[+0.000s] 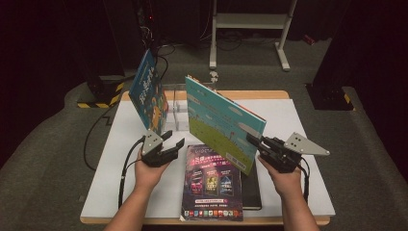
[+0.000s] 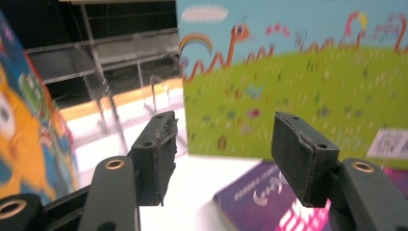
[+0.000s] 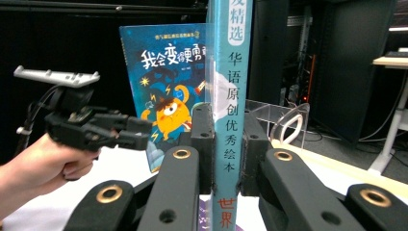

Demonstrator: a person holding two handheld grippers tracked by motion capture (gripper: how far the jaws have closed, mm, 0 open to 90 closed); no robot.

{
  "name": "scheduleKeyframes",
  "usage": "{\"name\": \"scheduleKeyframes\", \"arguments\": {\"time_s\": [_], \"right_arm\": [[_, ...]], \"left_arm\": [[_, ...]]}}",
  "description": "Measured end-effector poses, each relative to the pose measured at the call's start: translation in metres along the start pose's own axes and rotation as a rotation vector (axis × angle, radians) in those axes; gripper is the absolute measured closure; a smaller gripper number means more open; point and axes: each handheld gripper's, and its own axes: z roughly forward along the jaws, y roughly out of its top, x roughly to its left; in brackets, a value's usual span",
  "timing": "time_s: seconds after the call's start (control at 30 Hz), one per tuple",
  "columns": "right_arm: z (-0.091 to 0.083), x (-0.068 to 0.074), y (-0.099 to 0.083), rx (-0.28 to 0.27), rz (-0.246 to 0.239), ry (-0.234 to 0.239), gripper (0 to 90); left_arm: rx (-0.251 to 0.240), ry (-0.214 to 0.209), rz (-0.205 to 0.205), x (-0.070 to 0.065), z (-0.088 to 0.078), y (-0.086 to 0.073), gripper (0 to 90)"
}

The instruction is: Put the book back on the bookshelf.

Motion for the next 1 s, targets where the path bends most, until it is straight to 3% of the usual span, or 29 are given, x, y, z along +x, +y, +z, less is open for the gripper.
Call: {"name": "scheduleKeyframes", "arguments": {"time_s": [0.23, 0.43, 0.8, 0.83, 0.9, 1.0], "right_arm": [[0.001, 0.005, 0.001, -0.004, 0.003, -0.003, 80.5], [-0.003, 0.007, 0.002, -0.011, 0.024, 0.006, 80.4], [-0.009, 0.012, 0.003, 0.025, 0.016, -0.026, 79.2], [-0.009, 0.012, 0.003, 0.026, 0.012, -0.032, 77.8], [-0.01, 0.014, 0.006, 0.017, 0.011, -0.048, 66.5], [-0.005, 0.018, 0.019, 0.039, 0.001, -0.08, 62.6]], "left_arm": [[0.057, 0.045, 0.001, 0.021, -0.025, -0.014, 39.9], [0.039, 0.069, -0.033, 0.037, -0.045, -0.021, 39.7], [0.043, 0.09, -0.044, 0.046, -0.049, -0.026, 39.9], [0.042, 0.088, -0.046, 0.046, -0.049, -0.026, 39.9], [0.039, 0.087, -0.049, 0.045, -0.049, -0.026, 40.0], [0.049, 0.086, -0.042, 0.045, -0.049, -0.027, 40.0]]}}
